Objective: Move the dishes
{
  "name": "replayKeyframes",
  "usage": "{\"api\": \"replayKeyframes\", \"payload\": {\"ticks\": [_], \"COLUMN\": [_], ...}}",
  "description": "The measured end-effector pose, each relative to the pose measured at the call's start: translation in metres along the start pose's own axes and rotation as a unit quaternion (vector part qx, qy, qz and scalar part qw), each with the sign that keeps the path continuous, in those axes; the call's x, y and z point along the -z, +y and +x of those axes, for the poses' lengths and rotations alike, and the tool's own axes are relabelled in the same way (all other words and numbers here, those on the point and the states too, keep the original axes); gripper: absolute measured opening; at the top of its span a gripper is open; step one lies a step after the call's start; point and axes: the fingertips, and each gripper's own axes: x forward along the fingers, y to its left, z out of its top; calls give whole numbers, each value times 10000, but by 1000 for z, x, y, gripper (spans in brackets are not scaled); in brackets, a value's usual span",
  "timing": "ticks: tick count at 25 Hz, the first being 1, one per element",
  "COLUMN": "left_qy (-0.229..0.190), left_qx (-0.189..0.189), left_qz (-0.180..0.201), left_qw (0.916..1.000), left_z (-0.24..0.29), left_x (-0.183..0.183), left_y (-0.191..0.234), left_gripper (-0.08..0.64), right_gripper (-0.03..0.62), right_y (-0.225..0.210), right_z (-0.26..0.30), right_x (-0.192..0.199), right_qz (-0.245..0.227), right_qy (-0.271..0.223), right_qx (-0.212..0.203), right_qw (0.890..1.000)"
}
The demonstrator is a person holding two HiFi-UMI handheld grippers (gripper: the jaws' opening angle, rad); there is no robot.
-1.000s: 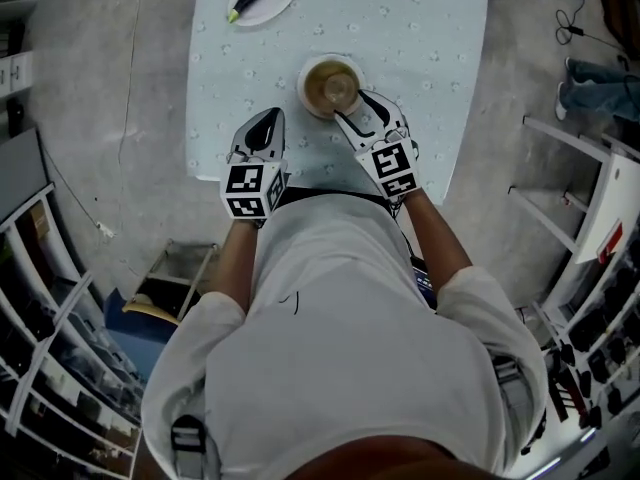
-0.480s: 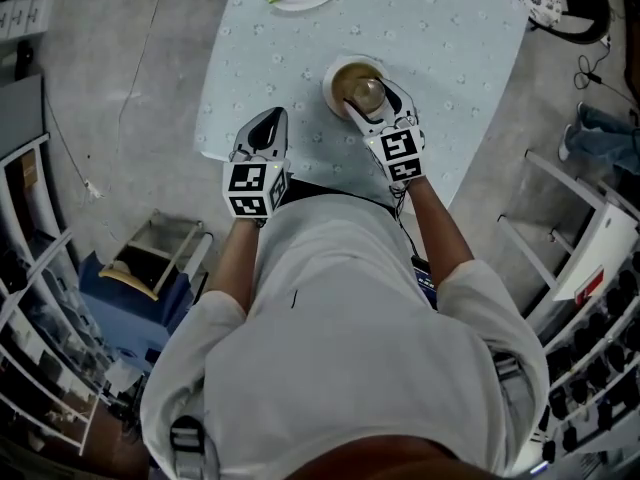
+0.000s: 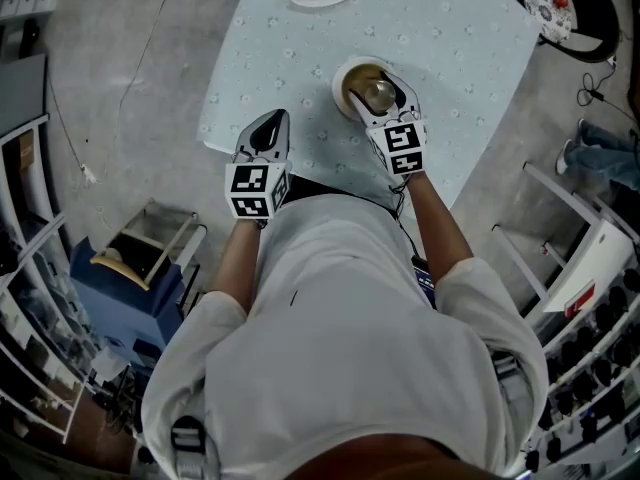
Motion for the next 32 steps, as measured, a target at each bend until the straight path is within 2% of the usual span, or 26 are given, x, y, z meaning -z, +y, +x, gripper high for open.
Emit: {"api": "replayKeyframes", "payload": {"ticks": [8, 18, 32], "left_qy": [-16, -84, -220], "left_qx": [108, 326, 929], "left_qz": [84, 302, 828], "left_qw": [9999, 9990, 9920], "left_z": [-1, 1, 18], "left_x": [-1, -11, -39], "left_y": [-5, -15, -57], "left_gripper": [20, 20, 20], "right_gripper": [279, 276, 275], "right_y": [-3, -9, -30], "right_z": [-2, -20, -78], "right_x": [-2, -23, -57], "right_qz": [100, 181, 321], "right_qy": [-53, -355, -818], "right_qx": [86, 284, 820], "right_qw": [9999, 9988, 9927]}}
